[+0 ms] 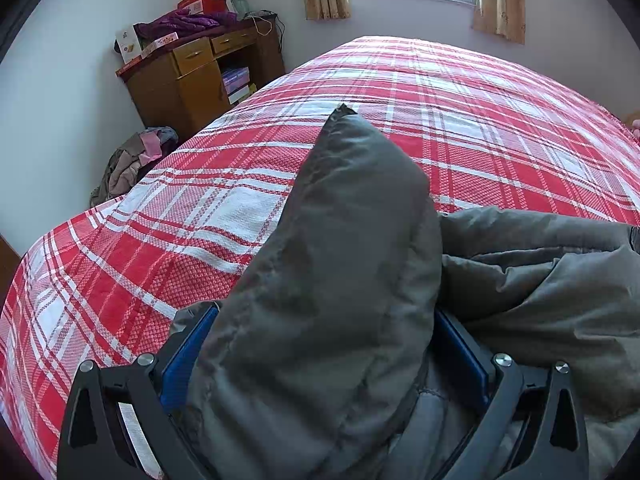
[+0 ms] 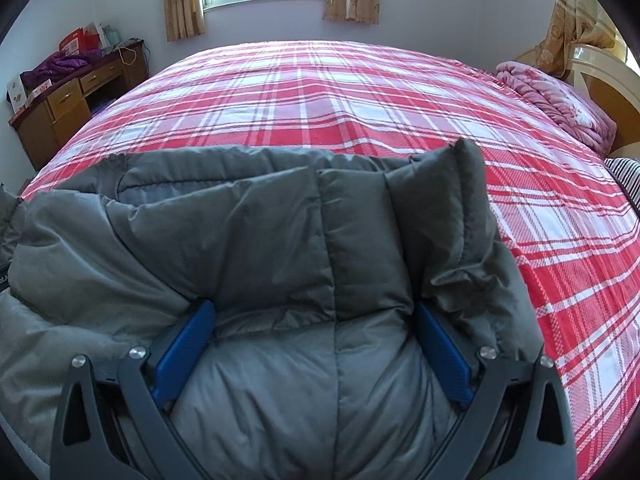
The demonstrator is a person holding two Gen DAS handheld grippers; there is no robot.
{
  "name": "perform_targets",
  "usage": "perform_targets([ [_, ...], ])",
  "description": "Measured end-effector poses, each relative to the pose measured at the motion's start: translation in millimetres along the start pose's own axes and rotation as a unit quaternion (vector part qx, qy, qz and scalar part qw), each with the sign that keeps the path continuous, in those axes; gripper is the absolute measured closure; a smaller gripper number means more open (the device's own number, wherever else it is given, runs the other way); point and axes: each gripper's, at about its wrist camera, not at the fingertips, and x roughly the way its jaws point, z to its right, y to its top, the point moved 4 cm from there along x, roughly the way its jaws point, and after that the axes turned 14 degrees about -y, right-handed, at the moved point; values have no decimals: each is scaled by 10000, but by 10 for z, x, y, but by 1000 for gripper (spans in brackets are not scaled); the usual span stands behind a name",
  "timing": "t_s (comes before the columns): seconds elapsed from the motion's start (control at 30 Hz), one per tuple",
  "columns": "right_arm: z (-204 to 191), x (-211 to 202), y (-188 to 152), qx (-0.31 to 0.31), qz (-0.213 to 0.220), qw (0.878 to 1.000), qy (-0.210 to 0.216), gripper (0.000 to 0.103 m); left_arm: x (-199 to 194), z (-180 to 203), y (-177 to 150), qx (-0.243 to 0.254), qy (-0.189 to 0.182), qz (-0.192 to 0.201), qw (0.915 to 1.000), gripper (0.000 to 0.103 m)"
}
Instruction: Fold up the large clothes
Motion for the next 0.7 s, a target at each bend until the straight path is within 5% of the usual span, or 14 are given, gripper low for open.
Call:
perform_targets([
  [0.13,-25,-2,21,-104,-73,9999,-50,2,-261,-30,71,-33,118,-71,9999,1],
  [0.23,-2,-200,68,-175,-79,9996,-197,2,-828,-61,121,-109,-407,487,9979,1],
  [0.33,-49,-679,157,117,472,9987,-122,2,-1139,-53,50,47,-427,877,9952,1],
  [0.47,-489,-979,177,-101,775,9968,191,2,-919,-24,-147,253,-37,694,9973,1],
  [0.57,-745,-866,92,-439,752,9962,-4,2,-608,-58,-323,295,190,336,9988,1],
  [0.7,-763,-485,-95,-366,266,9989,80,0,-501,-152,-382,-1,-143,368,9992,1],
])
